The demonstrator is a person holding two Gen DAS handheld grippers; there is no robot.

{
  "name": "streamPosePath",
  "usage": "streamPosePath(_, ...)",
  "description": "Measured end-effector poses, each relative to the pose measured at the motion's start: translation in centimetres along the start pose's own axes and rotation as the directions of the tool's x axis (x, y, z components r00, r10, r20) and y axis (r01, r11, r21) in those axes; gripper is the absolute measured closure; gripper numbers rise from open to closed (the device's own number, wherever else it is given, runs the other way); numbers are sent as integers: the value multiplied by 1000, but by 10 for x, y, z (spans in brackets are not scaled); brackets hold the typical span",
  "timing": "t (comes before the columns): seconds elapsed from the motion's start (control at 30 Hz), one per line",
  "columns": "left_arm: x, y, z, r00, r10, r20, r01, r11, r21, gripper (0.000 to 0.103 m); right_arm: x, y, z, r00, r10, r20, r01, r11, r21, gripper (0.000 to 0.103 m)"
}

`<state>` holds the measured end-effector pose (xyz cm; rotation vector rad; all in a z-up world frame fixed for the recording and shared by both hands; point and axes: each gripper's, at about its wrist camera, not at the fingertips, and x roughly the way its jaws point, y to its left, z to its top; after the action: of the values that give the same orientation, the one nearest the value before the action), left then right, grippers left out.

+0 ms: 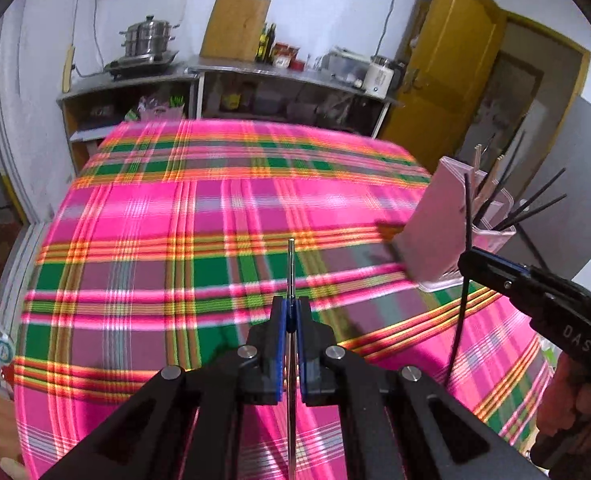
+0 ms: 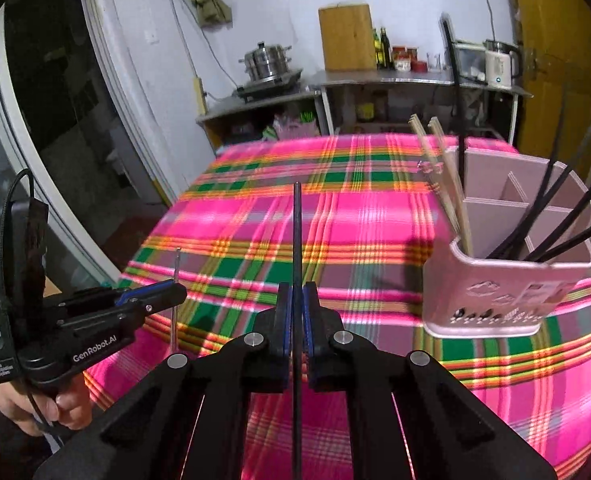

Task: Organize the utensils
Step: 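Lift and carry both held chopsticks over the pink utensil holder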

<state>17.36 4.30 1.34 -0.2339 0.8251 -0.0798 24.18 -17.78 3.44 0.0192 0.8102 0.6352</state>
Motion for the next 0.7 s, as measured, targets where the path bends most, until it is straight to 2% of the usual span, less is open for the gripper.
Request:
streamPosePath(0.37, -32, -26, 16, 997, -48, 65, 45, 998, 37, 99, -46, -3, 12, 996, -10, 89, 9, 1000, 7, 98)
streamPosePath(0.7, -33, -33, 10, 997, -61, 55, 58, 997, 47, 99, -53, -4, 6, 996, -16, 91, 15, 1000, 11, 98)
